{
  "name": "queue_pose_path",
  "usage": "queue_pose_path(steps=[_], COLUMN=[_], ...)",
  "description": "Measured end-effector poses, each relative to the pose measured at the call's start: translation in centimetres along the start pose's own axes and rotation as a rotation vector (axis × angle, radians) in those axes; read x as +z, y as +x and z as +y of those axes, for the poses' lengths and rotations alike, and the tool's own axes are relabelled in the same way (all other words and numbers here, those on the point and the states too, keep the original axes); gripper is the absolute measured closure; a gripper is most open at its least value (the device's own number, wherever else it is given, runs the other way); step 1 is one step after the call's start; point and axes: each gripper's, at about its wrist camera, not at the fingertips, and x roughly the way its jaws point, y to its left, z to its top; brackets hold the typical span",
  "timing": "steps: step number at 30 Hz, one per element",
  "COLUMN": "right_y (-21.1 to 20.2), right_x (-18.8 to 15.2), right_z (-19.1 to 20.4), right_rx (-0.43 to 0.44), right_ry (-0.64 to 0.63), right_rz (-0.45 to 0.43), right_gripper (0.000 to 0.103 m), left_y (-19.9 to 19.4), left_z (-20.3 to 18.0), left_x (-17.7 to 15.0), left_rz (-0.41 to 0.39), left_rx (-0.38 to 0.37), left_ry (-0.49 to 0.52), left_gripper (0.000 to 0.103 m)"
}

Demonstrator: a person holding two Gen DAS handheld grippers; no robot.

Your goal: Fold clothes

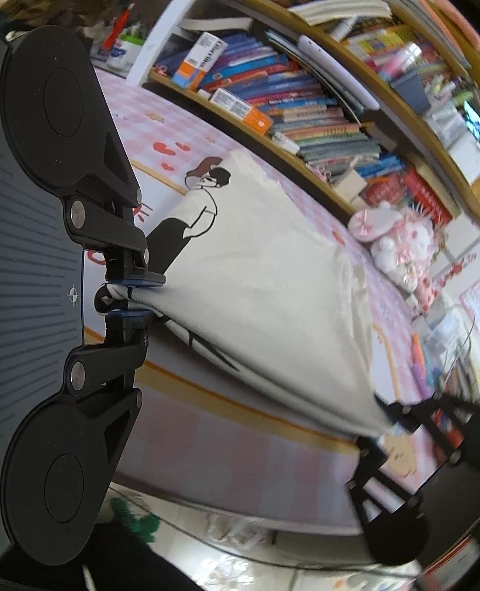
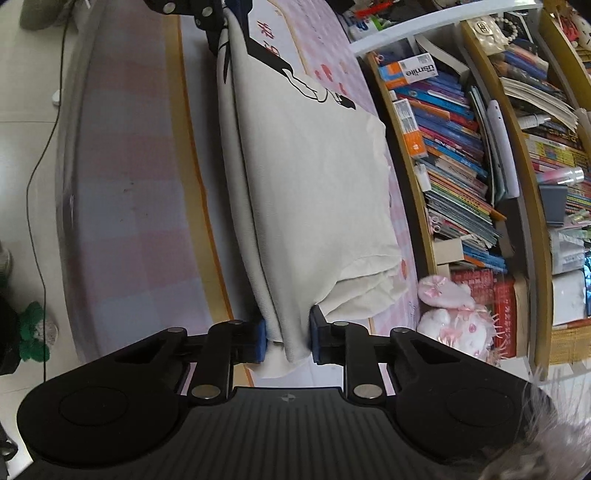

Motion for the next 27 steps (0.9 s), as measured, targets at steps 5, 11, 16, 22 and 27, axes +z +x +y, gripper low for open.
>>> queue_pose_path(steps=[5,11,16,22,27], right_y=[0.0,0.0,-0.2,-2.6,-6.4], right_x=[0.1,0.1,0.0,-0.2,-0.4], right_z=[-0.2,-0.3,-1.1,-3.6,-7.0], right_rx=[0.013,0.012,0.058,0.205,0.402], right_ry=[0.013,0.03,0.09,0.186,0.274], right_rz=[0.001,0.002,0.01,0.007,0.001], right_gripper=[0.084,0.084,0.086,0.088,0.088], left_y=[-0.2,-0.2,-0.8,-3.5,-7.3], left_z=[-0.4,-0.6,-0.4,1.2,3.0], left_x=[-0.4,-0.4,-0.5,0.0,0.2], left_rz=[-0.003,-0.003,-0.009,0.001,-0.006], left_rx=[0.004,0.007,-0.039,-0.156,-0.315], left_ry=[0.045,0.064,0.079,0.035,-0.008], left_gripper=[0.088,0.091,0.098,0.098,0.098])
